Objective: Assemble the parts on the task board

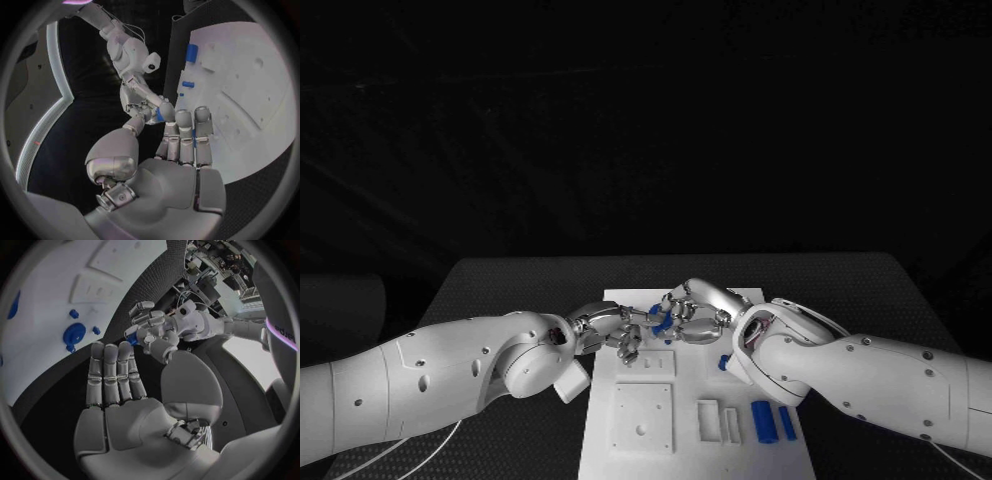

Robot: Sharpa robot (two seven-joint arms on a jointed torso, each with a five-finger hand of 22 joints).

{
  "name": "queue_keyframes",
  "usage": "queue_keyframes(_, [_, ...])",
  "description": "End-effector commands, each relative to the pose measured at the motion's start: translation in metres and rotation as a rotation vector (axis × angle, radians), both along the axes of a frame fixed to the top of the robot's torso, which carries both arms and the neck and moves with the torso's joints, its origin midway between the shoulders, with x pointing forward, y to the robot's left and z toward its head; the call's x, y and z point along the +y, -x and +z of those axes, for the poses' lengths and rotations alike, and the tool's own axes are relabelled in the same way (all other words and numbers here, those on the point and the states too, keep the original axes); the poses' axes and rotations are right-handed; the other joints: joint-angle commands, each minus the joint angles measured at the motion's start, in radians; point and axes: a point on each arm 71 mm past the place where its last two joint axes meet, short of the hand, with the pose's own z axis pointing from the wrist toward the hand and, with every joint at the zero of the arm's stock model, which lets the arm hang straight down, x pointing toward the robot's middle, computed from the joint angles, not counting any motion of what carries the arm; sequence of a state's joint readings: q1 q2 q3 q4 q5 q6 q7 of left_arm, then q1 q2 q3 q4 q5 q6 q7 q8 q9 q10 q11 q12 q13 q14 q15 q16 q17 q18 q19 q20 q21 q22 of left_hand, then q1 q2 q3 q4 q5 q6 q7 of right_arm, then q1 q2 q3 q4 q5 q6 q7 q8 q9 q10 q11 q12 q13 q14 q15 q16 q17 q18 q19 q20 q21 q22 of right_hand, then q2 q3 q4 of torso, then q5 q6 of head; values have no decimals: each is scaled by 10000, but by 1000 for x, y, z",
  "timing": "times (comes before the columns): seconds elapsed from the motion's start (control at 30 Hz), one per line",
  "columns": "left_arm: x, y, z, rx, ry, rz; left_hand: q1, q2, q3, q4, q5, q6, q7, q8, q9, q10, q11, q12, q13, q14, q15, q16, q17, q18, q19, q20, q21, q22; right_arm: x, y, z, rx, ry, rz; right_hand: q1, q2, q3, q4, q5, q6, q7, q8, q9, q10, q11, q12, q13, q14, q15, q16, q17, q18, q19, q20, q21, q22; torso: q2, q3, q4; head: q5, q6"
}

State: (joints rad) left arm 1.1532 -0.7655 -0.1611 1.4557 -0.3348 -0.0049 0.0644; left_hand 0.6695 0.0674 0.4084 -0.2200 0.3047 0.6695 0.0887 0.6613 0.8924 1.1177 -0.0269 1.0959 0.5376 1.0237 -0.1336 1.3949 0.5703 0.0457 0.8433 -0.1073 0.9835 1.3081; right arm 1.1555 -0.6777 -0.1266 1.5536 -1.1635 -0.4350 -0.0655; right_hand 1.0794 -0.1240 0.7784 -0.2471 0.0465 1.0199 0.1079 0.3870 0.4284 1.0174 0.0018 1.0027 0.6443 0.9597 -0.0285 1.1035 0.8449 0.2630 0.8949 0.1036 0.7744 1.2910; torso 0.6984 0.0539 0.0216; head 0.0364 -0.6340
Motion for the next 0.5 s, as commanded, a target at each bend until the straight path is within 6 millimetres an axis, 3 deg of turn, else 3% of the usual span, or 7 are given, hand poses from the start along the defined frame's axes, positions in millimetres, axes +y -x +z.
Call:
queue_keyframes(0.03, [-3, 0, 2, -52, 158, 29, 44, 93, 31, -63, -77, 38, 34, -32, -51, -1, 56, 35, -16, 7, 69, 40, -14, -35, -64, -1140, 58, 187, 1, 1, -1, 66, -36, -103, -62, 79, 46, -17, 55, 183, -108, 136, 269, 167, -86, -30, 16, 58, -15, 69, -10, -12, 45, -1, 32, -14, 1, -2, -2, 1, 6])
queue_keyframes(0.5, [-3, -1, 2, -140, 132, 125, 506, 123, 152, -280, -140, 97, 41, 0, -293, 17, 63, 31, -61, 15, 78, 51, -43, -33, -52, -1118, 105, 183, 2, 2, -2, 245, 14, -371, -129, 72, 126, -76, 109, 252, -128, 130, 275, 234, -107, -27, 43, 121, -36, 93, -16, -12, 97, -20, 84, -23, 1, -1, 2, 13, 33])
